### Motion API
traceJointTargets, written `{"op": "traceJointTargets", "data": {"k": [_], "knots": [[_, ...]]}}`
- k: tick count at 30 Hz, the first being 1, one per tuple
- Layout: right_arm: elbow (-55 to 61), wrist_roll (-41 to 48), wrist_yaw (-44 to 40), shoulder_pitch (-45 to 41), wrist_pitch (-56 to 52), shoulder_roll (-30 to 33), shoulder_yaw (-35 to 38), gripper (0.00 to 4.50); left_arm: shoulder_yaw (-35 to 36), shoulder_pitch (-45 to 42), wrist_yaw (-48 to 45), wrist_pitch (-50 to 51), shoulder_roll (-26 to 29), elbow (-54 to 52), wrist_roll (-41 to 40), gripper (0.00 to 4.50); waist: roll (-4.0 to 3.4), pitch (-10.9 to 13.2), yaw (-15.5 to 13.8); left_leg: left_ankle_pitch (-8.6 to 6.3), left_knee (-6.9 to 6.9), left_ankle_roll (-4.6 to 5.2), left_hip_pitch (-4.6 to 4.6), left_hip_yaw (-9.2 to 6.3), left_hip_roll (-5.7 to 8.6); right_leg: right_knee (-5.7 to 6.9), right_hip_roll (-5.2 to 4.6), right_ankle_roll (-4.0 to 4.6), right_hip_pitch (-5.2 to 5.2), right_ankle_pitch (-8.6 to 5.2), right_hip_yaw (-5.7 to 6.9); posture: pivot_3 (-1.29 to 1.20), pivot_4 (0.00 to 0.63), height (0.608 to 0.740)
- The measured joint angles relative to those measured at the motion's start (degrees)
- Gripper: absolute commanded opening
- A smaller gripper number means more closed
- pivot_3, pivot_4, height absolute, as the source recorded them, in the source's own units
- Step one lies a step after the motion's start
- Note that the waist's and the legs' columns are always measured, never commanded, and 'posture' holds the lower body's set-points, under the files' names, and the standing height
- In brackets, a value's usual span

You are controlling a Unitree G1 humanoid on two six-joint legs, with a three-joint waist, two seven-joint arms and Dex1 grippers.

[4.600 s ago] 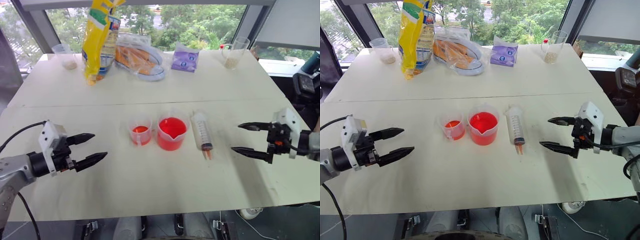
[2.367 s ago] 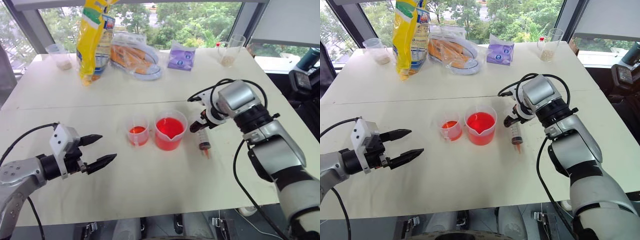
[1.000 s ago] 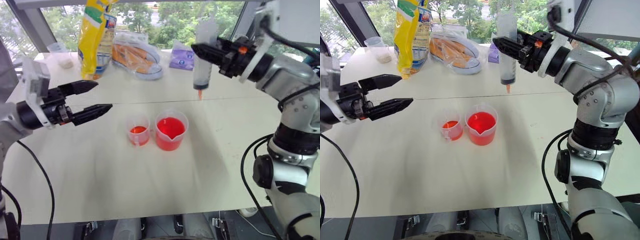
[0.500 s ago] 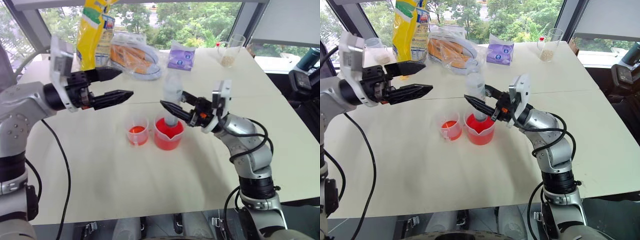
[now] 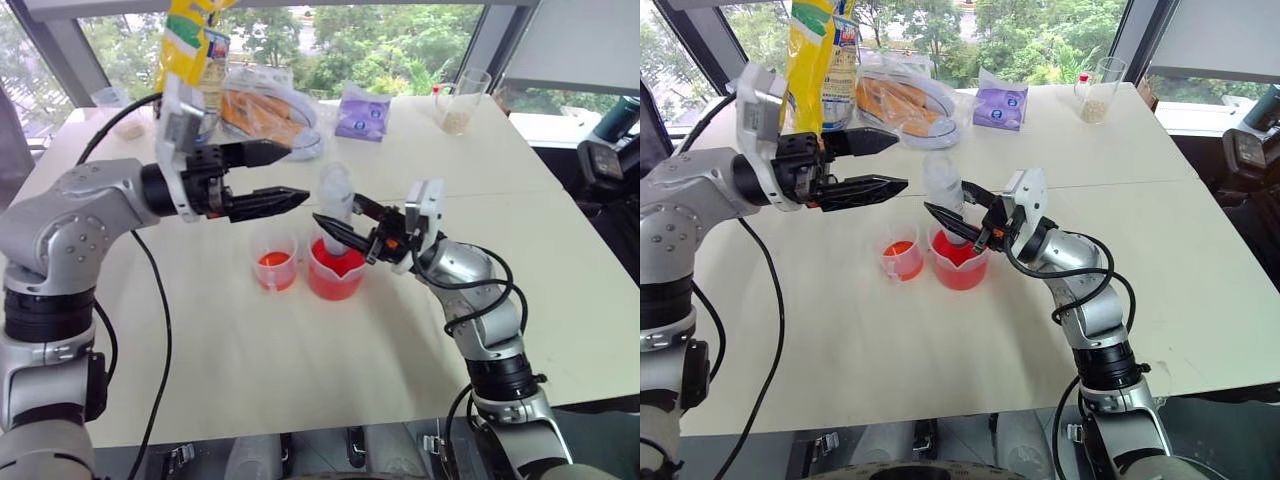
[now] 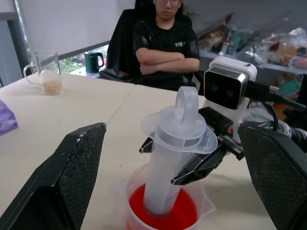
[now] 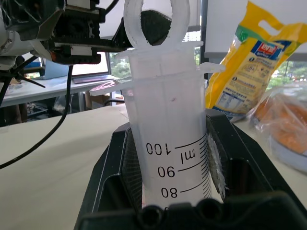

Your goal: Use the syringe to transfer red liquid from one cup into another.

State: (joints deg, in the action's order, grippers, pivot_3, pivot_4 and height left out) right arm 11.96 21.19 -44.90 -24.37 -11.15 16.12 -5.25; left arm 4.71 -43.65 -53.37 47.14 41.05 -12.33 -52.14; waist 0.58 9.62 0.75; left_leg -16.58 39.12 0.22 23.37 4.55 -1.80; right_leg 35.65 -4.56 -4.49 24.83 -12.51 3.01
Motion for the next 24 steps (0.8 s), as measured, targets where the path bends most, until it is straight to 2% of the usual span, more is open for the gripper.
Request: {"op": "traceJointTargets", "data": {"k": [11,14,21,24], "knots": [[0.03,2.69,1.50,0.68,-5.78,-0.11,0.00,1.45,-3.99,-1.89,0.74,-0.49,-4.56,1.74,5.45,4.50,0.00,0.00,-0.06,0.01,0.02,0.00,-0.01,0.00,0.01,0.04,0.00,0.00,0.00,0.00,-0.01,0.00,0.150,0.740],[0.03,2.70,1.84,0.68,-6.09,-0.09,0.00,1.45,-4.09,-1.89,0.83,-0.44,-5.23,2.48,6.50,3.61,0.00,0.00,-0.03,0.01,0.02,0.00,-0.01,-0.01,0.01,0.04,0.00,0.00,0.00,0.00,0.00,0.00,0.150,0.740],[0.05,2.69,1.95,0.68,-6.26,-0.04,0.00,1.45,-5.34,-1.88,0.84,-0.36,-6.96,2.54,7.42,0.05,0.00,0.00,-0.13,0.01,0.03,0.00,0.00,-0.01,0.01,0.04,-0.01,0.00,0.00,0.00,-0.01,0.00,0.150,0.740],[0.11,2.68,2.01,0.71,-6.72,0.23,0.09,1.45,-5.47,-1.88,1.06,-0.29,-7.62,2.59,7.78,0.05,0.00,0.00,-0.08,0.01,0.03,0.00,0.00,-0.01,0.01,0.05,-0.01,0.00,0.00,0.00,-0.01,0.00,0.150,0.740]]}}
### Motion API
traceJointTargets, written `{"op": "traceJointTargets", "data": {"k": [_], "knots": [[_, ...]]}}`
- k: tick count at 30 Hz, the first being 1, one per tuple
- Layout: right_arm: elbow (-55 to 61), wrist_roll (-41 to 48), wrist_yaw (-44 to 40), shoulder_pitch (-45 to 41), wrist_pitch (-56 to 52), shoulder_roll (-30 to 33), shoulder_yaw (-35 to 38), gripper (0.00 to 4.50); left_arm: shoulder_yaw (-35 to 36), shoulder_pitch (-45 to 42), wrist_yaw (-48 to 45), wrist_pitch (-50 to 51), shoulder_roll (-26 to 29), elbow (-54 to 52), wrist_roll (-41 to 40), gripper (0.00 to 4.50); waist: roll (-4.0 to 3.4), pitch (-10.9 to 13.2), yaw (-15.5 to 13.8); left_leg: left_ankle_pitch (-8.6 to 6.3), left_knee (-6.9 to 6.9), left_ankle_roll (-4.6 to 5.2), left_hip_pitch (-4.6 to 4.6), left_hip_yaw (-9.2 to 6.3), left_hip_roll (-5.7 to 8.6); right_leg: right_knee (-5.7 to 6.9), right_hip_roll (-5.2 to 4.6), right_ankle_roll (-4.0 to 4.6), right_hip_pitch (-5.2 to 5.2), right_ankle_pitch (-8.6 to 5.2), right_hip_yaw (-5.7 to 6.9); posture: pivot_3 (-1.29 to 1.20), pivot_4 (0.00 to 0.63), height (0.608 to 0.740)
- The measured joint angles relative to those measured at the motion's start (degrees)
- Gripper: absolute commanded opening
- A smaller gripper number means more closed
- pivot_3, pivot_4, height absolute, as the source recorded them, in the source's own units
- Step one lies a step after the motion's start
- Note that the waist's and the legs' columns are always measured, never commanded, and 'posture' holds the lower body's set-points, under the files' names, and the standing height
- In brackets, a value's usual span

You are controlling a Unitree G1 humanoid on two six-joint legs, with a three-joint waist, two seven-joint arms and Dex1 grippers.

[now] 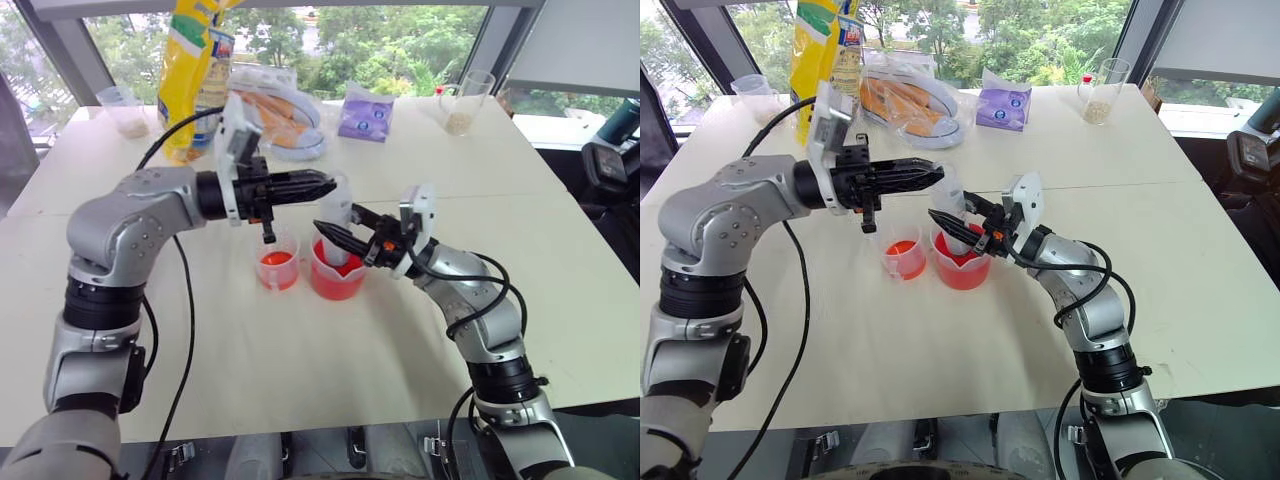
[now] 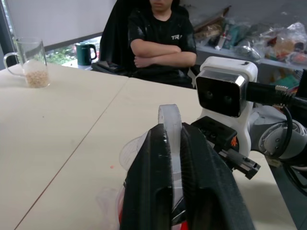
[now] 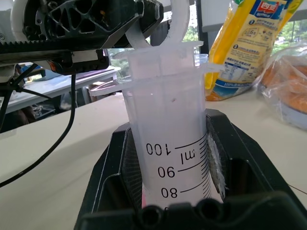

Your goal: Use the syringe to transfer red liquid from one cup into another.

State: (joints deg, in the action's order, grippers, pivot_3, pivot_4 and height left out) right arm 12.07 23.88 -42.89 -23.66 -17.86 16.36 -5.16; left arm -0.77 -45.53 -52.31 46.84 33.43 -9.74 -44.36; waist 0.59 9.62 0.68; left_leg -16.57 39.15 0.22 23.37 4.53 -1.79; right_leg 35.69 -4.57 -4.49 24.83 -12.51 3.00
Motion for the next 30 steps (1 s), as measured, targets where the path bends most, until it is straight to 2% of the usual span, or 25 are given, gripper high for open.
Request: {"op": "traceJointTargets", "data": {"k": [14,30], "knots": [[1.75,2.34,0.03,0.25,-1.50,0.55,1.81,1.45,-0.33,-4.53,0.09,1.06,-2.13,2.64,0.24,0.05,0.00,0.00,-0.02,0.00,0.00,0.00,0.00,-0.01,0.01,0.01,0.00,0.00,-0.01,0.00,0.00,0.00,0.150,0.740],[1.79,3.77,0.00,2.41,-1.55,0.80,1.75,1.45,-0.69,-7.12,-0.04,1.71,-2.11,4.40,0.11,0.05,0.01,0.00,0.00,0.00,0.01,0.00,-0.02,-0.02,0.01,0.09,0.00,-0.01,0.00,0.00,0.00,0.00,0.150,0.740]]}}
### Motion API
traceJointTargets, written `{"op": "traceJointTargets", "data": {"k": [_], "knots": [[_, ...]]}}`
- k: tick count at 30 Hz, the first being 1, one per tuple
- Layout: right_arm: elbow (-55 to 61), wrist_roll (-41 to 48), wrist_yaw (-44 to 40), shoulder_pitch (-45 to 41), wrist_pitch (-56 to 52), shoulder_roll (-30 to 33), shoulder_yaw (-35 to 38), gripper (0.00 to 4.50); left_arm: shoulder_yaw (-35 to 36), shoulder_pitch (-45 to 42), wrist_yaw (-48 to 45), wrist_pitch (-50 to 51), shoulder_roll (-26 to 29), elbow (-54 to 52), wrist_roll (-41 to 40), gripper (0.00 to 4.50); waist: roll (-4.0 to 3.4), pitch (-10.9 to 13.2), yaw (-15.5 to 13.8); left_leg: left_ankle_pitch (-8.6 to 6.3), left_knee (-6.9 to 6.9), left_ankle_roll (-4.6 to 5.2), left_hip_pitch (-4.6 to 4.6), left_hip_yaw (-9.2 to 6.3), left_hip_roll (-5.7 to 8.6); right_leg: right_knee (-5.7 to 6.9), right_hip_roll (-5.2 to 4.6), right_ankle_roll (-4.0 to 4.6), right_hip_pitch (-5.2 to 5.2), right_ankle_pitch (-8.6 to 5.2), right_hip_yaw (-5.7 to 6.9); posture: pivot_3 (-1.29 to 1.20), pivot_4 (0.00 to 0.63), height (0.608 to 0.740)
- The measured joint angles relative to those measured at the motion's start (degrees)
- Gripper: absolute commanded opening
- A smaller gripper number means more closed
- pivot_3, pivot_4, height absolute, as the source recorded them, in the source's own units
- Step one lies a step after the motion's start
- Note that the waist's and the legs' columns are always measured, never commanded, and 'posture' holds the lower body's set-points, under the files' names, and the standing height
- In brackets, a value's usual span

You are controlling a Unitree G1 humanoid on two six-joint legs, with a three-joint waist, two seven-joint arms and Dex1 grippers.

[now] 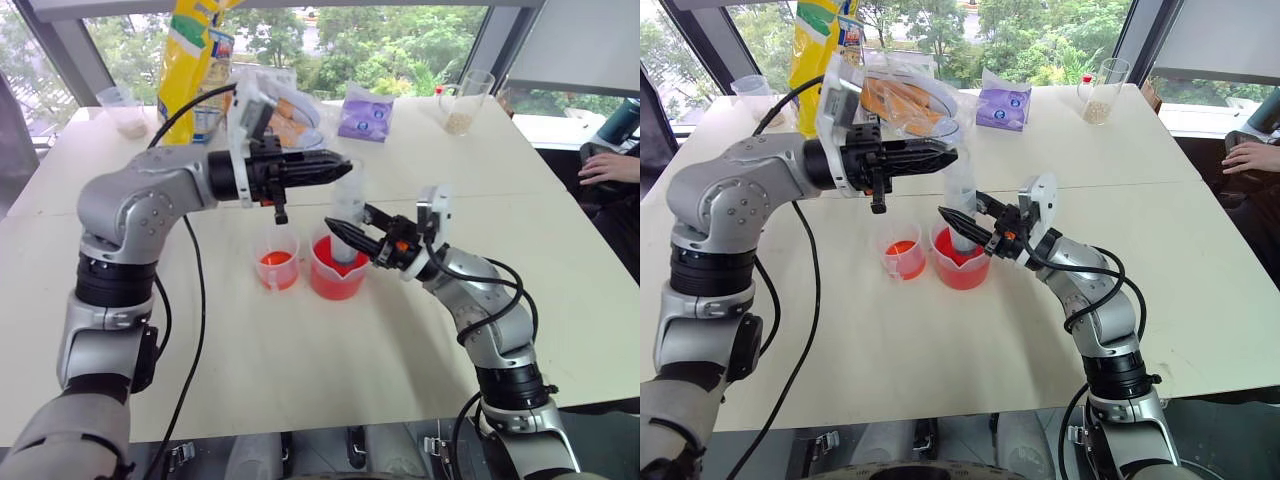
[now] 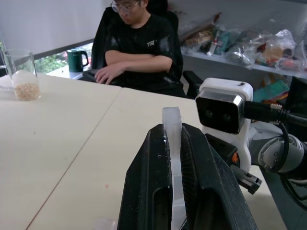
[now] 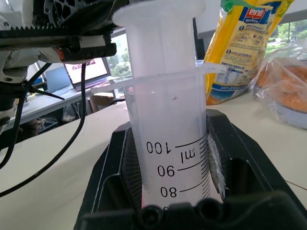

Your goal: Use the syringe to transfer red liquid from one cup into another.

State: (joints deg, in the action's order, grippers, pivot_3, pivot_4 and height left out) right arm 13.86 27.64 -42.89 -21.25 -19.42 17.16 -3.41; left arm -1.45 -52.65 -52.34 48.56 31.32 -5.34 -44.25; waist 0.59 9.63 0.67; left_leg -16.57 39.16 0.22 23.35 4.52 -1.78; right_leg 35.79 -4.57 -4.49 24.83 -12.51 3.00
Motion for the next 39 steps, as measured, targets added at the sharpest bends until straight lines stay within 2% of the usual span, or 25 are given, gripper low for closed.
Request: {"op": "traceJointTargets", "data": {"k": [12,15,21,25,31,39], "knots": [[-0.10,-0.14,0.00,-0.54,-0.62,0.24,-0.46,1.45,0.26,0.05,-0.14,-0.12,1.11,-0.52,-0.04,0.05,0.00,0.00,0.14,0.00,0.00,0.00,-0.01,0.00,0.00,0.04,0.00,0.00,0.01,0.00,-0.01,0.00,0.150,0.740],[0.01,-0.30,-0.27,-1.57,-2.37,0.90,-1.26,1.45,0.87,2.48,-0.36,-0.72,2.54,-2.26,0.37,1.20,0.00,0.00,0.16,0.00,0.00,0.00,-0.03,0.00,-0.02,0.15,0.00,0.01,0.05,-0.01,-0.01,0.00,0.150,0.740],[1.32,0.30,-0.27,-3.24,-4.35,1.04,-1.89,1.45,2.67,5.27,0.03,-0.64,3.10,-4.22,0.34,4.25,0.05,0.03,-0.08,0.02,0.02,-0.03,-0.01,-0.01,-0.01,0.20,-0.04,0.01,0.06,-0.01,-0.01,0.00,0.150,0.740],[2.83,0.85,-0.23,-4.60,-4.48,1.08,-1.86,1.45,5.09,6.02,-0.02,1.17,3.88,-5.22,-2.82,4.25,0.06,0.04,0.01,0.01,0.02,-0.03,-0.02,-0.02,-0.01,0.21,-0.03,0.01,0.07,-0.01,-0.01,0.00,0.150,0.740],[2.80,1.55,-0.11,-5.94,-5.67,1.98,-0.70,1.45,11.67,10.58,-1.28,3.87,11.39,-9.01,-7.58,4.25,0.06,0.06,0.32,0.03,0.01,-0.04,-0.04,0.00,-0.04,0.25,-0.03,0.01,0.11,-0.01,-0.02,0.00,0.150,0.740],[0.93,7.60,0.55,-19.42,-9.59,1.21,2.80,1.45,20.85,9.83,0.20,4.94,18.70,-6.31,-10.52,4.25,0.17,0.14,0.12,0.05,0.01,-0.08,-0.04,0.00,-0.04,0.24,-0.03,0.02,0.10,-0.01,-0.01,0.00,0.150,0.740]]}}
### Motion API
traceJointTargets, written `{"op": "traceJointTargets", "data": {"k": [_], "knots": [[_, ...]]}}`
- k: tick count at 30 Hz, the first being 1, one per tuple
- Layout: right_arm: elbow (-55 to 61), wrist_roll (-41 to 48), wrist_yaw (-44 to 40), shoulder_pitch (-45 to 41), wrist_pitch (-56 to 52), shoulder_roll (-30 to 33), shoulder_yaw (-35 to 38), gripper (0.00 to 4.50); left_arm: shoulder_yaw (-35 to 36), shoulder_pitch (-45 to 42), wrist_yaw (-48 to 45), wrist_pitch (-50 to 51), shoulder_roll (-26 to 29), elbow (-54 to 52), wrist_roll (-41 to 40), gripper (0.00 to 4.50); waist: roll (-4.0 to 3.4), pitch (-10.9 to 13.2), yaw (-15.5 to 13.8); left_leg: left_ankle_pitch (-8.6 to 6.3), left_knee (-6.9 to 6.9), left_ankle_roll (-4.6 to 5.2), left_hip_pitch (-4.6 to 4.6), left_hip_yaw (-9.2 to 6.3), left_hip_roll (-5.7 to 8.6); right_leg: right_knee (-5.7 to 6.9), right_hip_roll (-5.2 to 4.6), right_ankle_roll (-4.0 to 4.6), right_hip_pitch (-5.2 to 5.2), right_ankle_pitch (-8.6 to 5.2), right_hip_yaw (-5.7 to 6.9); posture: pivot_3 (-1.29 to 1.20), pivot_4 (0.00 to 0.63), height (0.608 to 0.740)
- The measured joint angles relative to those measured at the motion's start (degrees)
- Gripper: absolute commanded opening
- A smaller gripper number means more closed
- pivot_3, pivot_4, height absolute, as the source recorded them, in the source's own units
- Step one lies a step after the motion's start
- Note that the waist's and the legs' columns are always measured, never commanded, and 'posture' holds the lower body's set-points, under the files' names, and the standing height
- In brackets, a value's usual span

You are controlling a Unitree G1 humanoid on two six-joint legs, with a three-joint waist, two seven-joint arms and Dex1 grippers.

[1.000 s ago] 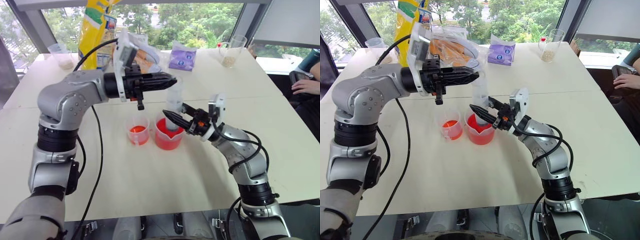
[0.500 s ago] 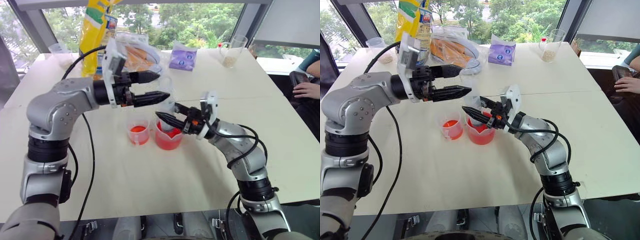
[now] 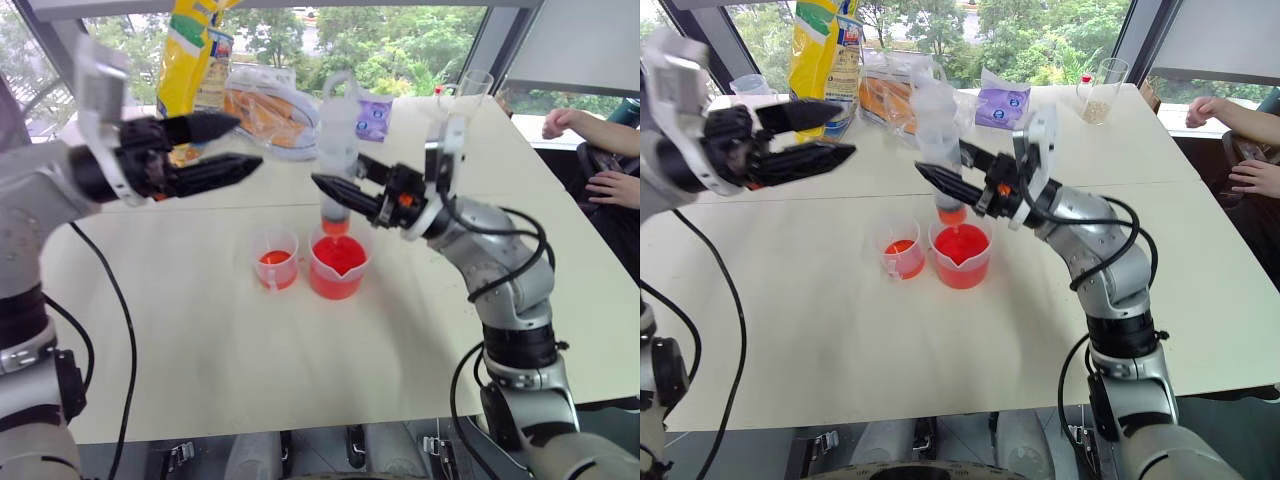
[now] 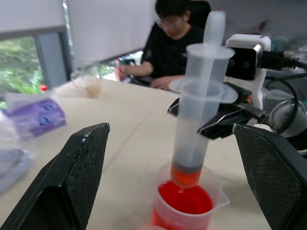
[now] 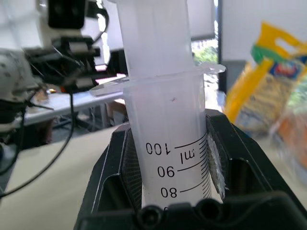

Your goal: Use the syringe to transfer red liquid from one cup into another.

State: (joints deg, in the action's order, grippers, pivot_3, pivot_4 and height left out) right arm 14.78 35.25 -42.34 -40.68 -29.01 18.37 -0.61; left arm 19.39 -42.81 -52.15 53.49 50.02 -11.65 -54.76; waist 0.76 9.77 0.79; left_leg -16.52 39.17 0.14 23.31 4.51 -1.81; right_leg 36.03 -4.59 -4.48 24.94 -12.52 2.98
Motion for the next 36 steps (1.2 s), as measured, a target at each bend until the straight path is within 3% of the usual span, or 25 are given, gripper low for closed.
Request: {"op": "traceJointTargets", "data": {"k": [6,15,31,34,36], "knots": [[-7.94,1.42,-1.37,-6.41,0.39,-6.03,-0.93,1.45,3.56,-0.12,0.63,0.16,3.75,0.57,-1.78,4.25,0.01,0.01,0.14,0.00,-0.02,0.00,0.01,0.01,-0.01,0.02,0.00,0.00,0.01,0.00,0.00,0.00,0.150,0.740],[-17.47,-4.18,-4.93,-4.69,7.71,-12.88,-6.81,1.45,6.27,1.83,5.18,1.25,4.76,-2.78,-5.39,4.25,0.04,0.02,0.05,0.00,-0.02,-0.01,0.03,-0.01,-0.04,0.01,-0.05,0.00,0.02,0.01,0.00,0.00,0.150,0.740],[-20.34,-9.84,-7.26,-0.23,11.41,-14.33,-10.83,1.45,-3.15,-1.42,14.35,0.05,-3.47,-5.72,-4.79,4.25,0.04,0.02,0.32,0.04,-0.02,-0.07,0.02,0.01,0.00,0.05,0.00,0.00,0.04,0.01,0.00,0.00,0.150,0.740],[-20.78,-10.35,-7.38,-0.23,11.85,-14.64,-10.85,1.45,-3.66,-1.40,14.87,0.06,-3.48,-6.27,-4.56,3.43,0.04,0.02,0.26,0.04,-0.02,-0.08,0.02,0.01,0.00,0.05,-0.01,0.00,0.04,0.01,0.00,0.00,0.150,0.740],[-20.97,-10.53,-7.42,-0.24,11.92,-14.98,-10.85,1.45,-4.08,-1.30,14.89,0.13,-3.45,-6.61,-4.59,2.46,0.04,0.02,0.25,0.04,-0.02,-0.08,0.02,0.01,0.00,0.05,-0.01,0.00,0.04,0.01,0.00,0.00,0.150,0.740]]}}
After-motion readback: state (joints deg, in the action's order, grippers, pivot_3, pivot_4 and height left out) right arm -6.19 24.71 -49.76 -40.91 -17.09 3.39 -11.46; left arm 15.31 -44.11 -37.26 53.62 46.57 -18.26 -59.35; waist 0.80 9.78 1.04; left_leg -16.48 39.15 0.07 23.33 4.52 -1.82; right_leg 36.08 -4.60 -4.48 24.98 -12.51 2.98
